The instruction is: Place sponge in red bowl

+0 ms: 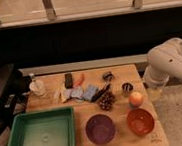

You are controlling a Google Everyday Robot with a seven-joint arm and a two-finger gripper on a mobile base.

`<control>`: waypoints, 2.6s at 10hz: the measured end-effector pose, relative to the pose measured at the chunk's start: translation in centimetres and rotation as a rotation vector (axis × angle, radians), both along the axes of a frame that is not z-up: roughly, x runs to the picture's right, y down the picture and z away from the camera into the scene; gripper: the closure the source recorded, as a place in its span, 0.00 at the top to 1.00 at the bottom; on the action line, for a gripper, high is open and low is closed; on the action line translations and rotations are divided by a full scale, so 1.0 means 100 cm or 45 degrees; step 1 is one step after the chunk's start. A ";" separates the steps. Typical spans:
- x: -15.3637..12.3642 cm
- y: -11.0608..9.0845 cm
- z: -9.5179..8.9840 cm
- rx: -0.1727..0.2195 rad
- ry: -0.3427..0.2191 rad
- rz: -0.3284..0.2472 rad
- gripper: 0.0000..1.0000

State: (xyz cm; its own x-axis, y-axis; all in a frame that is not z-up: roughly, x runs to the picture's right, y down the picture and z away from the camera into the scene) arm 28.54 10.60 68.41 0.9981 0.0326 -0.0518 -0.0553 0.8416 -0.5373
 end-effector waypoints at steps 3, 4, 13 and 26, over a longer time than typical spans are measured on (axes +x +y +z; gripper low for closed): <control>0.000 0.000 0.000 0.000 0.000 0.000 0.65; 0.000 0.000 0.000 0.000 0.000 0.000 0.65; 0.000 0.000 0.000 0.000 0.000 0.000 0.65; -0.030 -0.038 0.015 0.055 -0.088 -0.285 0.65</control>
